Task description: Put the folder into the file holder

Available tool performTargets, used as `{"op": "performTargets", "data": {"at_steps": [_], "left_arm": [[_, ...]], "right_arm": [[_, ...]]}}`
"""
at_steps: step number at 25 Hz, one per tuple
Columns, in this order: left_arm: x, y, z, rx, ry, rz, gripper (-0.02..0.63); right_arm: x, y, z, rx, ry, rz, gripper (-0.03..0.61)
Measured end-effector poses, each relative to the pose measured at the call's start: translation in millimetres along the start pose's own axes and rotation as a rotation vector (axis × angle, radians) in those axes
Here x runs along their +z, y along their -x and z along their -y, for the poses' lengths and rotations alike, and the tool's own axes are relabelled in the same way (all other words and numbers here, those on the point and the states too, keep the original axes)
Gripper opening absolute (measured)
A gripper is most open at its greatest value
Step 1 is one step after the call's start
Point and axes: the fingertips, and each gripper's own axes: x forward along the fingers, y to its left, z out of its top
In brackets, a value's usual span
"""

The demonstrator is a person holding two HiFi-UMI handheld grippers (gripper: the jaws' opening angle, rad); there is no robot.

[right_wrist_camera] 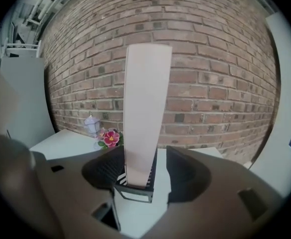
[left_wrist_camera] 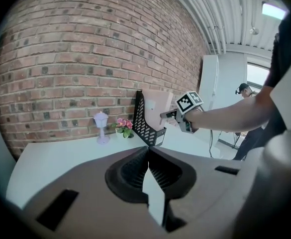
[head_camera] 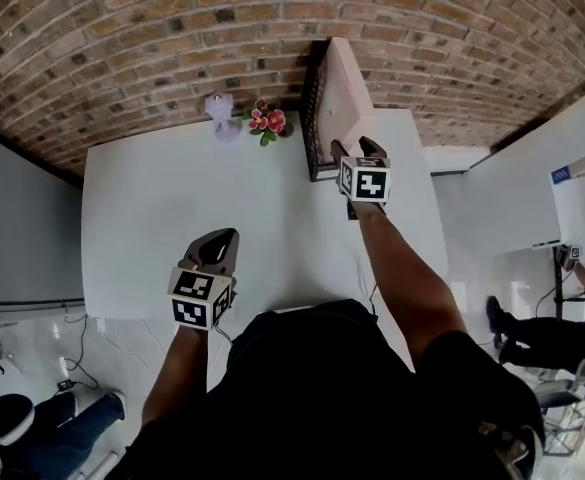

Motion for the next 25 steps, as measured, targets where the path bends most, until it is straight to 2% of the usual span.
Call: {"op": "performTargets", "data": {"at_steps": [6,9,13,16,22,25], "left_arm": [[9.2,3.3,11.5,-0.07,-0.011,0.026,0.005],[15.7,6.5,15.5,-0.111,-0.012,0.037,0.005],[21.9,8.8,23.4,-0.152,-0.033,0.046,0.005],[29.5,8.7,29.9,-0.169,-0.048,0.074,0.005],[37.3,10.2,47.6,-0.168,-0.074,0.099,0.005],[39.2,8.1,56.5,-0.154,-0.086,0.095,0.005]], "right_arm": [[-0.7,54.7,-19.6,0.063,-0.017,0.047,0.273],[-0.3,88.3,-43.1,0.132,-0.03,0.084,0.259],[-3.0,140.1,-76.9,0.244,-0.069,0.165,0.187],[-8.1,169.3,-88.1,0.279,-0.07,0.197,0.135],[-25.5,199.7,-84.4,0.354,-0.053,0.173,0.018],[-21.6,211.9,-74.3,0.366,-0.02,0.196,0.005]]}}
